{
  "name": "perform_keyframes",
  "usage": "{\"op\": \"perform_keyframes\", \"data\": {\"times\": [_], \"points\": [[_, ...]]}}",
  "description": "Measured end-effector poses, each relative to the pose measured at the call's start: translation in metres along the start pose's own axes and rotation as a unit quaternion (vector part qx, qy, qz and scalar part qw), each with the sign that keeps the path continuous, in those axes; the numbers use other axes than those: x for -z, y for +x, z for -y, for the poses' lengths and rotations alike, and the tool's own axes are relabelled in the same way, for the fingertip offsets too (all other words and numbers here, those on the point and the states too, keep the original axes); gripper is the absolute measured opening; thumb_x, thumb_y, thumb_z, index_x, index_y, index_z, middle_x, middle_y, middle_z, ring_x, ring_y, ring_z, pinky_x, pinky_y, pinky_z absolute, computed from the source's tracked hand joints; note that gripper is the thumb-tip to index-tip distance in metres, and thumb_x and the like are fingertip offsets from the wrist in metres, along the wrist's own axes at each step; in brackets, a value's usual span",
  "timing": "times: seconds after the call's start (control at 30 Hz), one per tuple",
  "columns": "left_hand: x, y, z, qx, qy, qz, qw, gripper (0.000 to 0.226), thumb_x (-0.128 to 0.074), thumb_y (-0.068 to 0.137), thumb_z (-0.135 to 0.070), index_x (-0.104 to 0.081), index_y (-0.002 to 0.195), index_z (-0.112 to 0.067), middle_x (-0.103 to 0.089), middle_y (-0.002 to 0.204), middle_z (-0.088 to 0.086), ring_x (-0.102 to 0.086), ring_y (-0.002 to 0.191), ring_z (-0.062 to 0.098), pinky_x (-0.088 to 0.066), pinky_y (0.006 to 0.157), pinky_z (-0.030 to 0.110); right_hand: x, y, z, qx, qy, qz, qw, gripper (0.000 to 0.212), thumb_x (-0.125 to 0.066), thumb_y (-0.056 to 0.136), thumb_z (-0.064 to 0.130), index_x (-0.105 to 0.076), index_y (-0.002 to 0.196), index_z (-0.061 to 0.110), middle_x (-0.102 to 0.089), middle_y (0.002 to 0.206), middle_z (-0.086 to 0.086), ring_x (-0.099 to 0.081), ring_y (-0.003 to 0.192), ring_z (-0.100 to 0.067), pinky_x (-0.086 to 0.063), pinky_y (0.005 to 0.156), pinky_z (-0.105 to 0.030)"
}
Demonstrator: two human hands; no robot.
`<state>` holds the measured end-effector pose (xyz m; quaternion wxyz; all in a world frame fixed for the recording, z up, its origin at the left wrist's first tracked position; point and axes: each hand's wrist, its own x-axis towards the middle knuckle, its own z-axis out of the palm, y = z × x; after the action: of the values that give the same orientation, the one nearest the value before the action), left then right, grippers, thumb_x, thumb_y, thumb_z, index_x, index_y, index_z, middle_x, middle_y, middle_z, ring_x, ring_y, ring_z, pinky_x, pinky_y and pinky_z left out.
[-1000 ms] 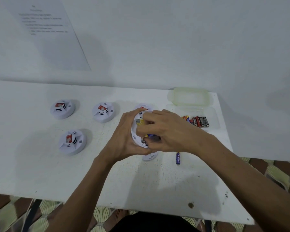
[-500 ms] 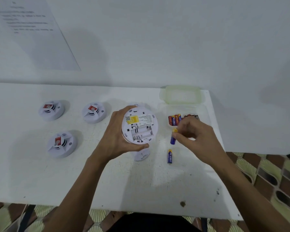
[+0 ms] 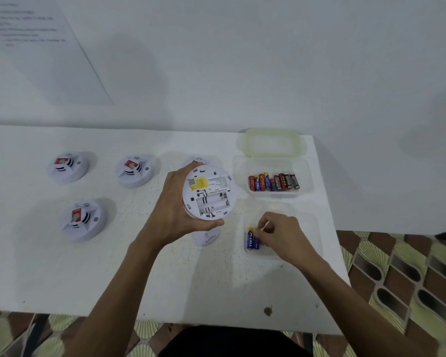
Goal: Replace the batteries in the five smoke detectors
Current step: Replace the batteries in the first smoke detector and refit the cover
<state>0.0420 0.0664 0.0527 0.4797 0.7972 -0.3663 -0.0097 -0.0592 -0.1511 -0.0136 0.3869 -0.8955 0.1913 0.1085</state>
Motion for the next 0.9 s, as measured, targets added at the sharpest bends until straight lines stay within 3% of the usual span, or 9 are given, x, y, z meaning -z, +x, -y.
{"op": "perform_keyframes", "data": {"times": [0.07, 0.17, 0.3, 0.4, 0.5, 0.67, 0.77, 0.9], "points": [[0.0, -0.003, -0.001, -0.001, 0.004, -0.008, 1.0, 0.074, -0.081, 0.058, -0.044, -0.044, 0.123, -0.037, -0.055, 0.115, -0.024, -0.053, 0.107, -0.004, -0.039, 0.092, 0.011, 0.001, 0.001, -0.001, 0.001, -0.003, 0.002, 1.0, 0.009, -0.071, 0.087, 0.024, -0.065, 0.088, 0.018, -0.072, 0.09, -0.005, -0.069, 0.078, -0.015, -0.059, 0.078, -0.034], [0.002, -0.006, -0.001, 0.01, 0.033, -0.015, 0.999, 0.078, -0.078, 0.058, -0.051, -0.037, 0.125, -0.05, -0.046, 0.118, -0.04, -0.046, 0.111, -0.012, -0.031, 0.094, 0.004, 0.007, 0.0, 0.0, 0.011, 0.008, -0.01, 1.0, 0.004, -0.068, 0.09, 0.019, -0.065, 0.088, 0.018, -0.071, 0.084, -0.002, -0.069, 0.073, -0.012, -0.06, 0.078, -0.037], [0.006, -0.006, -0.007, -0.006, 0.051, -0.029, 0.998, 0.083, -0.075, 0.058, -0.049, -0.03, 0.127, -0.059, -0.039, 0.121, -0.047, -0.04, 0.112, -0.02, -0.027, 0.093, -0.001, 0.028, -0.001, 0.015, 0.042, 0.018, -0.044, 0.998, 0.005, -0.063, 0.092, 0.015, -0.066, 0.088, 0.015, -0.07, 0.077, 0.003, -0.07, 0.067, -0.005, -0.06, 0.076, -0.031], [0.008, -0.003, -0.013, -0.022, 0.046, -0.029, 0.998, 0.081, -0.074, 0.059, -0.045, -0.031, 0.126, -0.059, -0.04, 0.121, -0.047, -0.04, 0.112, -0.022, -0.028, 0.092, -0.002, 0.046, 0.01, 0.034, 0.089, 0.009, -0.085, 0.992, 0.006, -0.062, 0.092, 0.014, -0.068, 0.09, 0.013, -0.068, 0.077, 0.004, -0.068, 0.069, -0.012, -0.059, 0.07, -0.033], [0.012, -0.002, -0.011, -0.023, 0.049, -0.031, 0.998, 0.083, -0.074, 0.058, -0.047, -0.03, 0.126, -0.061, -0.039, 0.123, -0.047, -0.039, 0.113, -0.023, -0.026, 0.093, -0.003, 0.055, 0.039, 0.048, 0.114, -0.063, -0.116, 0.985, 0.012, -0.06, 0.092, 0.017, -0.069, 0.098, 0.013, -0.07, 0.09, -0.002, -0.065, 0.08, -0.019, -0.057, 0.074, -0.038], [0.016, -0.002, -0.005, -0.003, 0.06, -0.033, 0.998, 0.085, -0.073, 0.058, -0.054, -0.026, 0.128, -0.062, -0.036, 0.124, -0.049, -0.036, 0.115, -0.023, -0.023, 0.096, -0.002, 0.052, 0.1, 0.049, 0.064, -0.181, -0.045, 0.98, 0.031, -0.059, 0.09, 0.019, -0.062, 0.121, 0.02, -0.064, 0.117, -0.009, -0.063, 0.097, -0.026, -0.054, 0.08, -0.037], [0.017, -0.003, 0.0, 0.001, 0.054, -0.033, 0.998, 0.08, -0.068, 0.062, -0.069, -0.026, 0.129, -0.061, -0.036, 0.126, -0.048, -0.036, 0.116, -0.022, -0.024, 0.097, -0.001, 0.048, 0.121, 0.047, 0.042, -0.226, 0.004, 0.973, 0.042, -0.062, 0.089, 0.022, -0.058, 0.13, 0.019, -0.058, 0.13, -0.006, -0.06, 0.109, -0.025, -0.05, 0.083, -0.033], [0.018, -0.004, 0.007, 0.01, 0.054, -0.035, 0.998, 0.076, -0.057, 0.067, -0.078, -0.024, 0.133, -0.058, -0.034, 0.131, -0.045, -0.034, 0.12, -0.019, -0.023, 0.101, 0.003, 0.043, 0.129, 0.04, 0.043, -0.219, 0.053, 0.973, 0.035, -0.068, 0.08, 0.024, -0.068, 0.114, 0.015, -0.066, 0.115, -0.006, -0.063, 0.098, -0.024, -0.056, 0.083, -0.039]]}}
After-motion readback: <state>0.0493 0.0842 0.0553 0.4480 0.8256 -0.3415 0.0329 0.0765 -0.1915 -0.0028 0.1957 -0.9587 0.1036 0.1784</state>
